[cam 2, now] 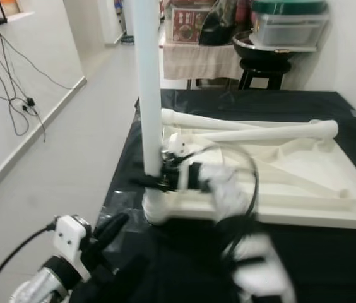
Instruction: Building children table
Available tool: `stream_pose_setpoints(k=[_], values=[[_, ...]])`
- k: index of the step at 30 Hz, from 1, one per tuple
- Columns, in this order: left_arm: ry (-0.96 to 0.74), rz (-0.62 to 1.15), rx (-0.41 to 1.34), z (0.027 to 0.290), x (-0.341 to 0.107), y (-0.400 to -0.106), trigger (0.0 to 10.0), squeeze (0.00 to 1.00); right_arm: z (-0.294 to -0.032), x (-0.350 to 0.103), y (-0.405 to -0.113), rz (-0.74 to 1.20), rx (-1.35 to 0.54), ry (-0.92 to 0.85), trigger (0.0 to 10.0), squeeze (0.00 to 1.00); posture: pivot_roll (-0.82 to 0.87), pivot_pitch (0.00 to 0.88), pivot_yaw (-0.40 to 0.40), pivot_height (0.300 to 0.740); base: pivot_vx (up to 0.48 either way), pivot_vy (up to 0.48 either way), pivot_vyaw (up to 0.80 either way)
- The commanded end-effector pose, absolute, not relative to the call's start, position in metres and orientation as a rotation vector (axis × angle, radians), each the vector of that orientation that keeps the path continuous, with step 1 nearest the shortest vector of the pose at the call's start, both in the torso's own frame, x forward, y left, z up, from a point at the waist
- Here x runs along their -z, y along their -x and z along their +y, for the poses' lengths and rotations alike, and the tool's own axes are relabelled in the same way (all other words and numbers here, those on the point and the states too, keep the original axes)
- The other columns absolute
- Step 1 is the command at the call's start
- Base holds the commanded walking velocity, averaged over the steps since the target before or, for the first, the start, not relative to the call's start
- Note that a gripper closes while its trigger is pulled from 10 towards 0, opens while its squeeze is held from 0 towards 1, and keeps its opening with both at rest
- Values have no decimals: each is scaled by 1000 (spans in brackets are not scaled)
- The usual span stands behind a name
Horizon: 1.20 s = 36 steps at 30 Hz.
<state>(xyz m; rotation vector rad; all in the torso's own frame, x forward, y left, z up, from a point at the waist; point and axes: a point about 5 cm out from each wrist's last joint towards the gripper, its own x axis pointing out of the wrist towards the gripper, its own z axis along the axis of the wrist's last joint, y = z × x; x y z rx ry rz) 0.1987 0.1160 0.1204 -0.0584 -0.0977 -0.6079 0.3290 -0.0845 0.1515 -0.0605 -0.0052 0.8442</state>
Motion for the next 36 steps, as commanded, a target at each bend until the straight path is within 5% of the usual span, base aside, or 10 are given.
stream_pose_setpoints(k=[1, 9, 10, 12, 13, 20, 21, 22, 23, 36], values=[[69, -91, 610, 119, -120, -197, 10000, 0, -89, -114, -303, 153, -637, 164, 0, 0, -24, 63, 19, 740, 0, 0, 0], [21, -98, 606, 117, -121, -195, 10000, 0, -98, -109, -315, 193, -642, 61, 0, 0, -15, 51, 10, 740, 0, 0, 0], [-9, -128, 570, 119, -125, -195, 10000, 0, -97, -110, -314, 185, -644, 70, 10000, 0, -19, 50, 11, 740, 0, 0, 0], [-27, -149, 543, 120, -127, -194, 10000, 0, -96, -111, -314, 175, -644, 76, 10000, 0, -19, 50, 11, 740, 0, 0, 0], [-43, -178, 516, 122, -131, -193, 10000, 0, -95, -116, -314, 159, -690, 70, 10000, 1000, -23, 48, 12, 740, 0, 0, 0], [-2, -208, 490, 122, -137, -192, 10000, 0, -92, -148, -327, 83, -834, 39, 10000, 1000, -19, 38, 12, 740, 0, 0, 0], [13, -221, 470, 122, -137, -193, 10000, 0, -91, -158, -328, 66, -952, 41, 10000, 737, -11, 34, 7, 740, 0, 0, 0], [13, -221, 470, 122, -137, -193, 10000, 0, -91, -158, -328, 66, -952, 41, 10000, 737, -11, 34, 7, 740, 0, 0, 0], [26, -231, 456, 123, -137, -194, 10000, 0, -91, -164, -327, 57, -1040, 44, 10000, 0, -11, 34, 7, 740, 0, 0, 0], [-49, -287, 397, 122, -140, -200, 10000, 0, -92, -199, -351, 80, -1544, 233, 10000, 0, 3, 19, 3, 740, 0, 0, 0]])
